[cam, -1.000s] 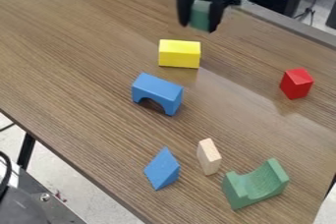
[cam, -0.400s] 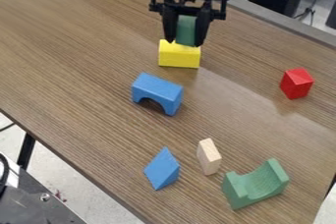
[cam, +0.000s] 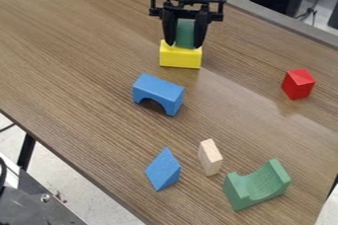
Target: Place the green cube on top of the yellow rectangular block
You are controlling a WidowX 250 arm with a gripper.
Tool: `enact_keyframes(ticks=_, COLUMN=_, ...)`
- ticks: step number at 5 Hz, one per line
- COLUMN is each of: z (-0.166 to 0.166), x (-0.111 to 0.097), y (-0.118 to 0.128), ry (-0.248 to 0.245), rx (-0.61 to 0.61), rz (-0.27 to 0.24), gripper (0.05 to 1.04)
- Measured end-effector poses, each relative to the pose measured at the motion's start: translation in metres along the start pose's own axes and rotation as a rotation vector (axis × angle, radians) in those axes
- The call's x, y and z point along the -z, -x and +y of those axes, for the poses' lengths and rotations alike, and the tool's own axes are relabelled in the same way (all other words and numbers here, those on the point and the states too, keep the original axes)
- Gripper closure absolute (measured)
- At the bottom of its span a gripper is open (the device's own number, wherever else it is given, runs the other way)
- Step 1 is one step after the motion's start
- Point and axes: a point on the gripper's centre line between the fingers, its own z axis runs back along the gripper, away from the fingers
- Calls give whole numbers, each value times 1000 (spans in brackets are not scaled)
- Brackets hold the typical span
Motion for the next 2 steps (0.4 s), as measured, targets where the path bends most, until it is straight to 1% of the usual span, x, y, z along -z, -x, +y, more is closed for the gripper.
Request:
enact_keyframes(ticks=1, z=1, x=3, y=-5, ry=10, rx=2, rz=32, gripper=508)
enact_keyframes(ticks=2, z=2, x=4, y=-5, ry=12, rx=0, rz=35, gripper=508)
